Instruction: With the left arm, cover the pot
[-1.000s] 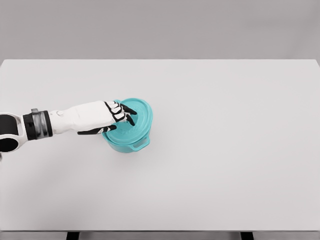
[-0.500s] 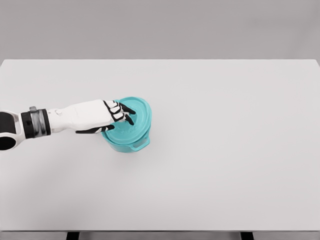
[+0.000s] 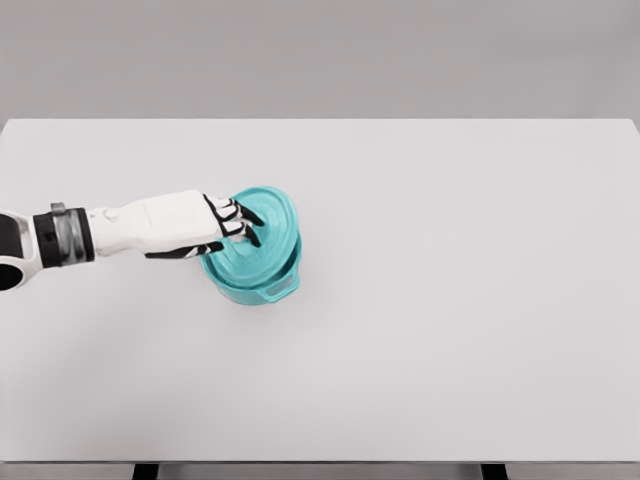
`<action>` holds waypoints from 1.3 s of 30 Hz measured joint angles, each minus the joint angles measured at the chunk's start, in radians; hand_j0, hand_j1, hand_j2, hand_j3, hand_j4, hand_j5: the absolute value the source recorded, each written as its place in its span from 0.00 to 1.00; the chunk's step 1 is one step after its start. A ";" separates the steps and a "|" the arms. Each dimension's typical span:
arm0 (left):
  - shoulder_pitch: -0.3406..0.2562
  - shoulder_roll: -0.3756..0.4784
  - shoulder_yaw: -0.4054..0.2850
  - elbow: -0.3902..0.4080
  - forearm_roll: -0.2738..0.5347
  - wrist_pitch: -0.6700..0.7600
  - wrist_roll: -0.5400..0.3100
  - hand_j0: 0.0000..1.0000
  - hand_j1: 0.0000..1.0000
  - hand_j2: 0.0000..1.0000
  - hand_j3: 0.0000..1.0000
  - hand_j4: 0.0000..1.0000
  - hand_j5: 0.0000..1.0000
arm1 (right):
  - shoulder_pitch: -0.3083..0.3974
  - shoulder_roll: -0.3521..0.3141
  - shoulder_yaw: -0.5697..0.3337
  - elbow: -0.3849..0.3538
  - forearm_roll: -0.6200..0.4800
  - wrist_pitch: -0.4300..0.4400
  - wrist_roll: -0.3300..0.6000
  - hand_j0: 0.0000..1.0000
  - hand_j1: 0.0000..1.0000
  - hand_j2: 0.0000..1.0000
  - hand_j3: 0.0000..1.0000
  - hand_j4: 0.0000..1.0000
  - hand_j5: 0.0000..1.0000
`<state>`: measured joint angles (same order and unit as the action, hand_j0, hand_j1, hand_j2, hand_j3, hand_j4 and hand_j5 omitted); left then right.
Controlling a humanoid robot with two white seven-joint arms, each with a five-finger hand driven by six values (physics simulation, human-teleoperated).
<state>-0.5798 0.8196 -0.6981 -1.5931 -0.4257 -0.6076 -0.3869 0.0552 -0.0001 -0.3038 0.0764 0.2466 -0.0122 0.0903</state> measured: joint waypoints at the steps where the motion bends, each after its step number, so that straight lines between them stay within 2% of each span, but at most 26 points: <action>1: -0.002 0.002 0.000 0.000 0.001 0.000 0.000 0.47 0.47 0.47 0.47 0.47 0.47 | 0.000 0.000 0.000 0.000 0.000 0.000 0.000 1.00 1.00 1.00 1.00 1.00 1.00; 14: 0.002 0.012 -0.005 -0.008 0.001 0.000 0.001 0.47 0.47 0.47 0.47 0.47 0.47 | 0.000 0.000 0.000 0.000 0.000 0.000 0.000 1.00 1.00 1.00 1.00 1.00 1.00; 20: 0.002 0.007 -0.007 -0.002 0.005 0.001 0.001 0.52 0.52 0.52 0.52 0.52 0.52 | 0.000 0.000 0.000 0.000 0.000 0.000 0.000 1.00 1.00 1.00 1.00 1.00 1.00; 23: 0.002 0.006 -0.008 -0.001 0.004 0.001 0.001 0.61 0.61 0.61 0.61 0.61 0.61 | 0.000 0.000 0.000 0.000 0.000 0.000 0.000 1.00 1.00 1.00 1.00 1.00 1.00; 29: 0.002 0.005 -0.009 0.000 0.000 0.000 0.000 0.70 0.70 0.70 0.70 0.70 0.70 | 0.000 0.000 0.000 0.000 0.000 0.000 0.000 1.00 1.00 1.00 1.00 1.00 1.00; 32: 0.003 0.005 -0.008 -0.001 0.004 0.001 0.003 0.80 0.80 0.80 0.80 0.80 0.80 | 0.000 0.000 0.000 0.000 0.000 0.000 0.000 1.00 1.00 1.00 1.00 1.00 1.00; 39: 0.003 0.006 -0.008 -0.002 -0.004 -0.001 0.000 0.84 0.84 0.84 0.84 0.84 0.84 | 0.000 0.000 0.000 0.000 0.000 0.000 0.000 1.00 1.00 1.00 1.00 1.00 1.00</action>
<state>-0.5768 0.8255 -0.7059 -1.5953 -0.4294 -0.6086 -0.3867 0.0552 -0.0001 -0.3038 0.0764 0.2464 -0.0122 0.0903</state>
